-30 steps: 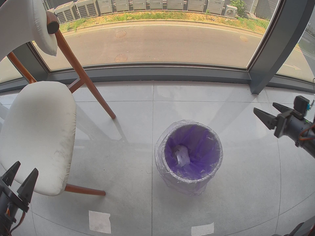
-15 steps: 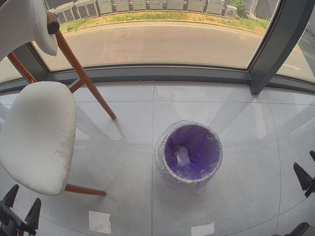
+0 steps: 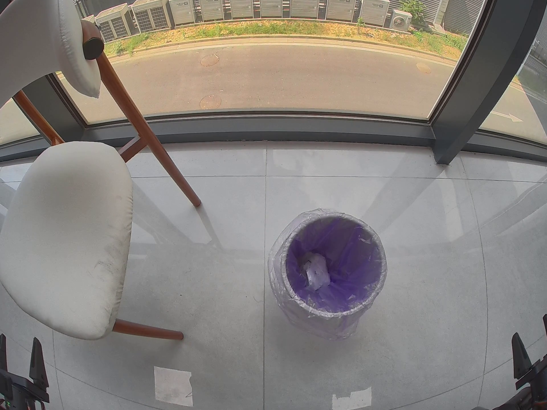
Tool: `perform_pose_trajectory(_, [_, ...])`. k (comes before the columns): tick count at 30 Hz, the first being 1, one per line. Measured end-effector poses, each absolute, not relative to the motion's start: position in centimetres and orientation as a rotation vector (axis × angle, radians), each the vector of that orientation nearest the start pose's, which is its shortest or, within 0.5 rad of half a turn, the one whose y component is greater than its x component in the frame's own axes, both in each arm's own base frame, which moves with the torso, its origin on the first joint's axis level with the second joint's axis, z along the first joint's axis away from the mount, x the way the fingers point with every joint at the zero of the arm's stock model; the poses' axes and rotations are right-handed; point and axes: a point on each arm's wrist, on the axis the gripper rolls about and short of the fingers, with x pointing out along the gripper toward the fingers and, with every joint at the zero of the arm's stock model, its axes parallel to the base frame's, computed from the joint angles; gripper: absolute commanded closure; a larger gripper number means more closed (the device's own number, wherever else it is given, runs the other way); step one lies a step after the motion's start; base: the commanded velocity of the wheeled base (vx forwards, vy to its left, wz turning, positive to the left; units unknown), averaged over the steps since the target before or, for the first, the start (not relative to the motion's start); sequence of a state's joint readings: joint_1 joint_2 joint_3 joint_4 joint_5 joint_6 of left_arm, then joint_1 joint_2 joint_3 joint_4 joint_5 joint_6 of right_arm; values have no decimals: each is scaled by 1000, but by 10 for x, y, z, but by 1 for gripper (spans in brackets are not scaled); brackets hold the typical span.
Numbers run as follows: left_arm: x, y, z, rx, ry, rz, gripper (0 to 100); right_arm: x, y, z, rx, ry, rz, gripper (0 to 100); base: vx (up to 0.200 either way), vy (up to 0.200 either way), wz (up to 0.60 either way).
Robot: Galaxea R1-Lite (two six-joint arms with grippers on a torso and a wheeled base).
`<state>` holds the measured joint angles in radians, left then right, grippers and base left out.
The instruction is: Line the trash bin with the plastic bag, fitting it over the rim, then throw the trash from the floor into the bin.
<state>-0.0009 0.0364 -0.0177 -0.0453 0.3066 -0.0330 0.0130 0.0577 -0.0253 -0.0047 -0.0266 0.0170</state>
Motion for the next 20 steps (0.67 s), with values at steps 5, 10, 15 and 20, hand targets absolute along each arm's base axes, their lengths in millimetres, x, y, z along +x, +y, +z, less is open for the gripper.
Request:
perform_pose_trajectory(5, [-23, 5, 84, -33, -35, 239, 0, -22, -1, 81, 16, 7, -25, 0, 0, 0, 0])
perform_pose_trajectory(10, [-23, 1, 82, -10, -12, 22, 0, -23, 0, 80, 14, -1, -25, 0, 0, 0, 0])
perform_pose_trajectory(15, [-23, 0, 80, -4, -1, -9, 0, -23, 0, 80, 9, -4, 0, 0, 0, 0, 0])
perform_pose_trajectory(20, [-23, 0, 80, -3, 1, -8, 0, -23, 0, 80, 6, -5, 2, 0, 0, 0, 0])
